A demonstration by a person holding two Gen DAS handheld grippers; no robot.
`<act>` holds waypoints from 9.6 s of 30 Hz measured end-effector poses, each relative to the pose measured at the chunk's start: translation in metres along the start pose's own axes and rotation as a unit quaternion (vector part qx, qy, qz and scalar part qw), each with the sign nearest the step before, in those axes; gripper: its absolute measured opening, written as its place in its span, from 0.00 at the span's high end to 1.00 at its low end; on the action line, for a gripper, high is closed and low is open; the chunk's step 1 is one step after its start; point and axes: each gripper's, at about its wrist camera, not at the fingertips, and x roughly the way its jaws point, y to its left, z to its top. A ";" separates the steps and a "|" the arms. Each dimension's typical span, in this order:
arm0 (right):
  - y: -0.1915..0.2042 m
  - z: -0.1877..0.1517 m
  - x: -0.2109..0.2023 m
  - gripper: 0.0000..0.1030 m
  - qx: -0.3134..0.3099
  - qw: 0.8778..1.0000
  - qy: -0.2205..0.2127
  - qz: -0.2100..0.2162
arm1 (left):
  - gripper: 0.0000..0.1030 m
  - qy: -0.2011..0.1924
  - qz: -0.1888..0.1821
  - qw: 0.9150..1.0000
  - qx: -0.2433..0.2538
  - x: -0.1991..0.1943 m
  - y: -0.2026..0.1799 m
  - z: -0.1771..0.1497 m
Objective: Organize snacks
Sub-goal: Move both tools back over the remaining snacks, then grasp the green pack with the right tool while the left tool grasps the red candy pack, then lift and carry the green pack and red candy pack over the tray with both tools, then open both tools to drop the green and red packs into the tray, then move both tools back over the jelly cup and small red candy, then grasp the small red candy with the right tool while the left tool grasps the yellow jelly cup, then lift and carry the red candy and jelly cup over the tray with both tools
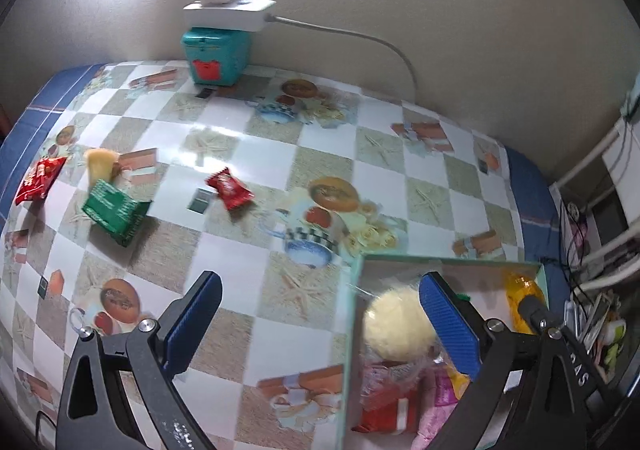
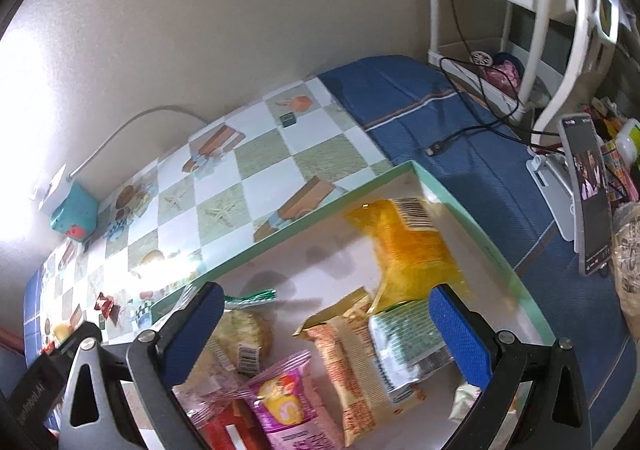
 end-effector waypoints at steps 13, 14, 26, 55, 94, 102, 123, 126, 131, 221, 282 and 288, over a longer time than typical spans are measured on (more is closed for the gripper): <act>0.068 -0.019 -0.005 0.00 -0.047 0.999 -0.008 0.023 | 0.04 -0.055 0.065 0.992 -0.095 -0.035 0.131 0.043; 0.075 -0.021 -0.005 0.00 -0.050 0.998 -0.008 0.029 | 0.04 -0.059 0.069 0.991 -0.103 -0.038 0.145 0.045; 0.184 -0.060 -0.005 0.00 -0.130 0.987 0.006 0.096 | 0.04 -0.065 0.056 0.975 -0.207 -0.047 0.302 0.052; 0.375 -0.145 0.076 0.15 -0.201 0.967 0.129 0.092 | 0.10 0.108 0.051 0.988 -0.101 0.054 0.373 0.109; 0.177 -0.059 -0.058 0.26 -0.039 0.996 0.025 0.079 | 0.44 0.004 -0.070 0.991 -0.117 -0.065 0.175 0.043; 0.083 -0.023 -0.083 0.26 0.036 0.998 -0.017 0.046 | 0.44 0.001 -0.107 0.991 -0.081 -0.079 0.108 0.021; -0.045 -0.008 -0.027 0.26 0.091 0.994 0.046 -0.031 | 0.44 0.081 -0.151 0.980 0.098 -0.031 -0.053 -0.039; -0.049 -0.010 -0.021 0.26 0.095 0.994 0.054 -0.029 | 0.44 0.085 -0.147 0.980 0.104 -0.023 -0.061 -0.044; -0.054 -0.012 -0.015 0.26 0.104 0.992 0.065 -0.022 | 0.43 0.090 -0.146 0.979 0.109 -0.016 -0.067 -0.049; 0.251 -0.076 0.040 0.10 -0.132 0.983 0.013 0.126 | 0.06 -0.071 0.019 0.984 -0.165 0.010 0.274 0.050; 0.325 -0.067 0.108 0.78 -0.362 0.922 0.123 0.064 | 0.64 0.000 -0.012 0.995 -0.100 0.078 0.257 0.075; 0.326 -0.074 0.104 0.78 -0.374 0.918 0.117 0.059 | 0.64 -0.007 -0.011 0.994 -0.107 0.073 0.262 0.067</act>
